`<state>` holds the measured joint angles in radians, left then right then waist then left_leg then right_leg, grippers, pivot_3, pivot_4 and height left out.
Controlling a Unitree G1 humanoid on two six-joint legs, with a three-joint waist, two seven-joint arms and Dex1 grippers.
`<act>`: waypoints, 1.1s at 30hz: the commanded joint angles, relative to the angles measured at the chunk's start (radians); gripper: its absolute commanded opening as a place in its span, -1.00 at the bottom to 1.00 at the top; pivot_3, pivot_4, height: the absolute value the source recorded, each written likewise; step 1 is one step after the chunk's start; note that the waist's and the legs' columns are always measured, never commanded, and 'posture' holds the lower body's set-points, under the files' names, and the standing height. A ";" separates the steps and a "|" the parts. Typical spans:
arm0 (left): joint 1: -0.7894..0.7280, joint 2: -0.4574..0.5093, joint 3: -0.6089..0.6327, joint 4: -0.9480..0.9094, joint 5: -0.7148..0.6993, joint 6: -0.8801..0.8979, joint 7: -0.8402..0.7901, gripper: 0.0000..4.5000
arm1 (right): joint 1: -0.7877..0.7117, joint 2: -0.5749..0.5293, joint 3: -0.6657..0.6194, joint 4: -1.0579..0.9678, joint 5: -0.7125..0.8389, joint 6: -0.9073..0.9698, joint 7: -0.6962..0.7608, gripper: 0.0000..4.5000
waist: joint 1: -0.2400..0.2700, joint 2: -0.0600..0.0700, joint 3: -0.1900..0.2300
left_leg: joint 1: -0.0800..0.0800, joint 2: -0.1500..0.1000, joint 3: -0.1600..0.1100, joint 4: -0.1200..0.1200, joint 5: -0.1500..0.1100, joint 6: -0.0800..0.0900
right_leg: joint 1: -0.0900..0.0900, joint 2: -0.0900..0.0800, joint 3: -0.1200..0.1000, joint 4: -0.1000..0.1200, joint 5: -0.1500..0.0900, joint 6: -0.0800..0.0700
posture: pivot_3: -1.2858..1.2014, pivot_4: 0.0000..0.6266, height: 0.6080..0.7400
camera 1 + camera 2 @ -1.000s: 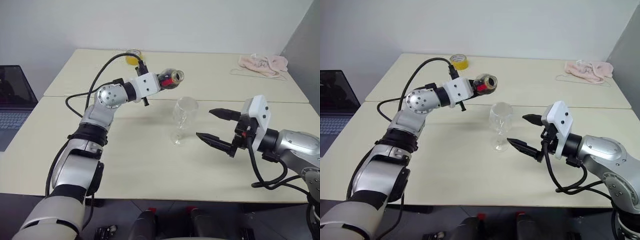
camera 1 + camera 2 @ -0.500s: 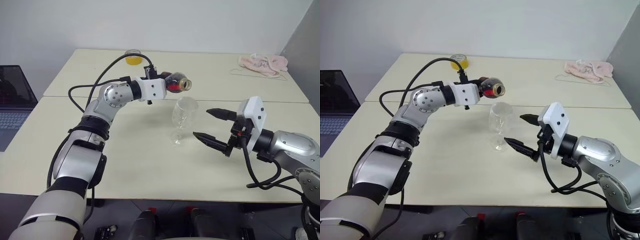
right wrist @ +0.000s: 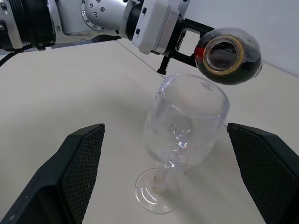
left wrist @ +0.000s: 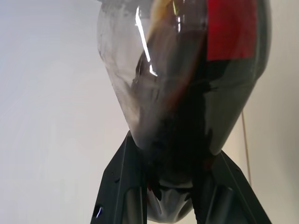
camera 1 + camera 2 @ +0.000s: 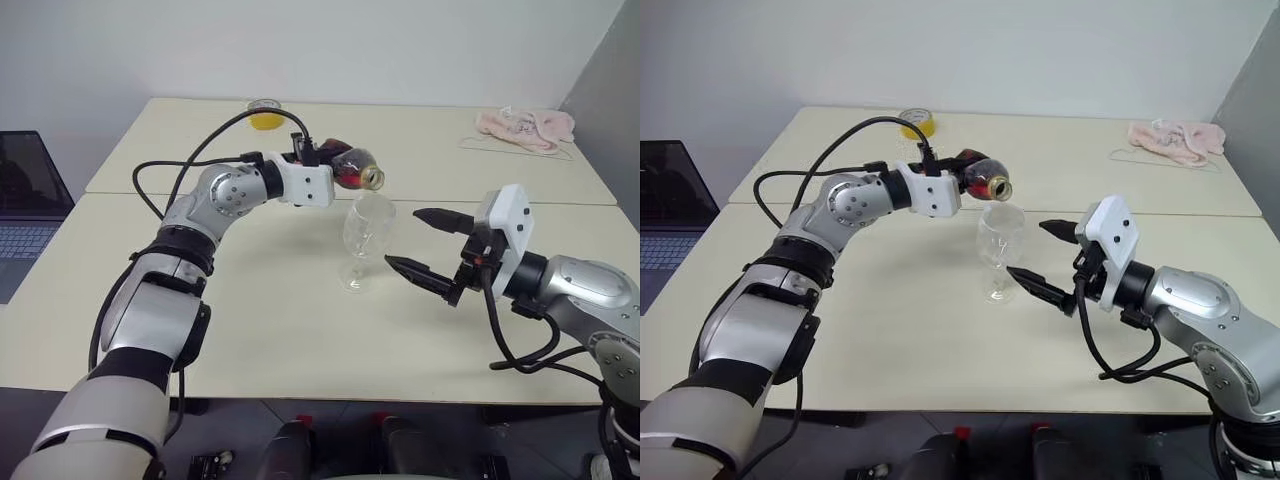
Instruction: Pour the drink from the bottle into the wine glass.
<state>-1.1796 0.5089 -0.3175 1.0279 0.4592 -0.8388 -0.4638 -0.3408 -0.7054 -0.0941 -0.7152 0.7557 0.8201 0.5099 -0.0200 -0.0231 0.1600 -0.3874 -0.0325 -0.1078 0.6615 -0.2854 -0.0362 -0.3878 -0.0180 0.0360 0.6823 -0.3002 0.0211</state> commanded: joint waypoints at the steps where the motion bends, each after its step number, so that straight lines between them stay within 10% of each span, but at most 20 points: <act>1: -0.044 0.017 0.008 -0.011 0.008 -0.036 0.054 -0.65 | -0.020 0.002 -0.005 -0.010 -0.006 -0.008 -0.010 1.00 | -0.002 0.000 0.000 | 0.000 0.000 0.000 0.000 0.000 0.000 | 0.000 0.000 0.000 0.000 0.000 0.000 | 0.03 -0.52 1.00; 33: -0.051 0.075 -0.036 -0.019 0.139 -0.131 0.228 -0.66 | -0.017 0.012 0.020 -0.001 -0.030 -0.024 0.002 1.00 | -0.009 0.000 0.000 | 0.000 0.000 0.000 0.000 0.000 0.000 | 0.000 0.000 0.000 0.001 0.000 0.000 | 0.03 -0.52 1.00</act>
<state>-1.1835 0.5669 -0.3604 1.0359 0.6070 -0.9531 -0.2682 -0.3426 -0.6948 -0.0569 -0.7003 0.7267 0.8188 0.5062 -0.0289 -0.0231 0.1600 -0.3878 -0.0329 -0.1078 0.6619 -0.2853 -0.0362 -0.3882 -0.0182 0.0360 0.6832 -0.3001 0.0212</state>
